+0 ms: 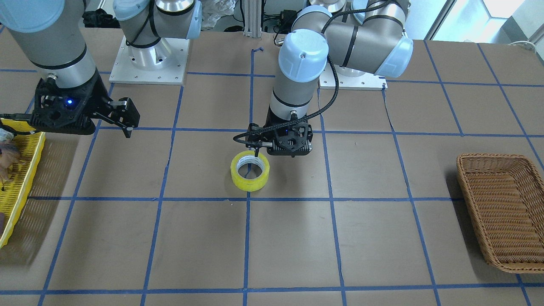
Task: Transfer tape with both arms
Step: 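Reach the left gripper to the tape roll and grasp it while the right arm withdraws, then carry the tape roll with the left gripper into the wicker basket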
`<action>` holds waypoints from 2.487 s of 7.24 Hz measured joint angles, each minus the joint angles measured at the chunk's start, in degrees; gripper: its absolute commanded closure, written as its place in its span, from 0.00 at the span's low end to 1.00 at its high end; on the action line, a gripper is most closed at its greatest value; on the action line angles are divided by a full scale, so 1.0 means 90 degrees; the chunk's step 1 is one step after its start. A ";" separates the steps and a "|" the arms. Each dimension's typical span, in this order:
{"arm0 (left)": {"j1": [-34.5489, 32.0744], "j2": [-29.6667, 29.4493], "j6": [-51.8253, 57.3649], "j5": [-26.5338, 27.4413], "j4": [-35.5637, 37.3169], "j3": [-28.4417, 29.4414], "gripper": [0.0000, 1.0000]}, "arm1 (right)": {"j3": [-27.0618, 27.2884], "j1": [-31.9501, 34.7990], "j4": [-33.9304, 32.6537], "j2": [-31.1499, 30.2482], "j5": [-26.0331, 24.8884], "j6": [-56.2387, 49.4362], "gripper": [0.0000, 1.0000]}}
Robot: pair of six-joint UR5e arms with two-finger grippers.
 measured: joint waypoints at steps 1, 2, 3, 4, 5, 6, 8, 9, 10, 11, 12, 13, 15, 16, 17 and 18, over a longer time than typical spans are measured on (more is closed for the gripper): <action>-0.0063 -0.0182 -0.0048 0.0061 0.0394 -0.0247 0.03 | 0.0007 0.0099 0.0108 -0.0092 0.0018 -0.0002 0.00; -0.0084 -0.0374 -0.0064 0.0133 0.0746 -0.0457 0.03 | 0.0017 0.0147 0.0164 -0.0183 0.0015 -0.0021 0.00; -0.0095 -0.0535 -0.0069 0.0168 0.0919 -0.0611 0.10 | 0.0017 0.0167 0.0188 -0.0244 0.0008 -0.0048 0.00; -0.0106 -0.0650 -0.0060 0.0179 0.0997 -0.0731 0.20 | 0.0002 0.0183 0.0193 -0.0277 0.0012 -0.0040 0.00; -0.0110 -0.0738 -0.0047 0.0176 0.1055 -0.0812 0.23 | -0.0001 0.0197 0.0197 -0.0335 0.0018 -0.0021 0.00; -0.0112 -0.0811 -0.0050 0.0152 0.1107 -0.0848 0.40 | 0.0007 0.0228 0.0201 -0.0430 0.0021 -0.0017 0.00; -0.0113 -0.0920 -0.0060 0.0106 0.1240 -0.0859 0.61 | 0.0016 0.0325 0.0204 -0.0533 0.0028 -0.0019 0.00; -0.0113 -0.0960 -0.0045 0.0102 0.1321 -0.0857 0.73 | 0.0012 0.0373 0.0203 -0.0544 0.0091 -0.0023 0.00; -0.0113 -0.0977 -0.0037 0.0102 0.1371 -0.0846 0.89 | 0.0009 0.0427 0.0196 -0.0547 0.0191 -0.0028 0.00; -0.0113 -0.0969 -0.0027 0.0106 0.1396 -0.0834 0.91 | 0.0007 0.0456 0.0190 -0.0550 0.0217 -0.0035 0.00; -0.0093 -0.0907 0.0012 0.0132 0.1394 -0.0815 0.95 | 0.0009 0.0463 0.0187 -0.0550 0.0213 -0.0039 0.00; 0.0000 -0.0786 0.0049 0.0172 0.1277 -0.0759 0.95 | 0.0010 0.0463 0.0186 -0.0550 0.0203 -0.0041 0.00; 0.0629 -0.0543 0.0497 0.0208 0.0499 -0.0257 0.95 | 0.0013 0.0463 0.0185 -0.0551 0.0204 -0.0041 0.00; 0.1209 -0.0457 0.1228 0.0233 -0.0178 0.0238 0.95 | 0.0015 0.0463 0.0185 -0.0549 0.0198 -0.0052 0.00; 0.1925 -0.0424 0.2128 0.0245 -0.0815 0.0753 0.95 | 0.0016 0.0462 0.0183 -0.0545 0.0196 -0.0065 0.00; 0.2716 -0.0430 0.3146 0.0245 -0.1261 0.1142 0.95 | 0.0016 0.0462 0.0179 -0.0544 0.0227 -0.0067 0.00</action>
